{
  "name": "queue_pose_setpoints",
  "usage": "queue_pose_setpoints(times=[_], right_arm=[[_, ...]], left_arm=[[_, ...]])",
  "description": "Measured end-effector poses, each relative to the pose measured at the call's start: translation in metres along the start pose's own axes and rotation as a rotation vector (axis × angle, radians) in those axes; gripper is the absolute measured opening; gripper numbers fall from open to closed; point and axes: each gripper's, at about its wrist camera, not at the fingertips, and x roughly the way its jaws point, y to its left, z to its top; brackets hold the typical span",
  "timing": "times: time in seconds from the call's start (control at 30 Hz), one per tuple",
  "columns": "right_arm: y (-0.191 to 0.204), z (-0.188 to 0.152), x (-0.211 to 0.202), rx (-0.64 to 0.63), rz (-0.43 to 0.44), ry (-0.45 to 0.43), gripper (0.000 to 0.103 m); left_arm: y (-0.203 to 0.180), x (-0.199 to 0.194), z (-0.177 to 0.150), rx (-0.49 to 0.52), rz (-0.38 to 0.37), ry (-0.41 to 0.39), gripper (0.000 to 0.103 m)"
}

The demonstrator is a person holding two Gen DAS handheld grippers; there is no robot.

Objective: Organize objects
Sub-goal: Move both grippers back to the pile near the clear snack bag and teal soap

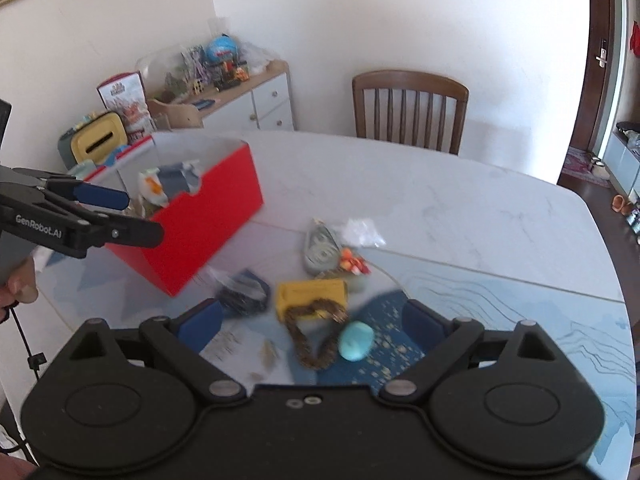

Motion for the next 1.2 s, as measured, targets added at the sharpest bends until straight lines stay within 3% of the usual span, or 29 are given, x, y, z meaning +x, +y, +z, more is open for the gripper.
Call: queue_pose_setpoints(times=[0.2, 0.33, 0.63, 0.93, 1.2], right_arm=[[-0.019, -0.016, 0.015, -0.029, -0.039, 0.03, 0.093], [-0.033, -0.022, 0.028, -0.016, -0.041, 0.055, 0.091], [-0.05, -0.027, 0.066, 0.007, -0.035, 0.113, 0.085], [-0.058, -0.028, 0.098, 0.051, 0.013, 0.166, 0.072], [-0.059, -0.029, 0.111, 0.073, 0.061, 0.194, 0.053]], left_arm=[[-0.029, 0.028, -0.019, 0.032, 0.02, 0.013, 0.102], [-0.044, 0.043, -0.031, 0.046, 0.079, -0.005, 0.102], [-0.047, 0.082, -0.043, 0.008, 0.164, 0.028, 0.102], [-0.041, 0.106, -0.048, 0.0, 0.214, 0.04, 0.102], [-0.042, 0.117, -0.049, 0.018, 0.218, 0.032, 0.101]])
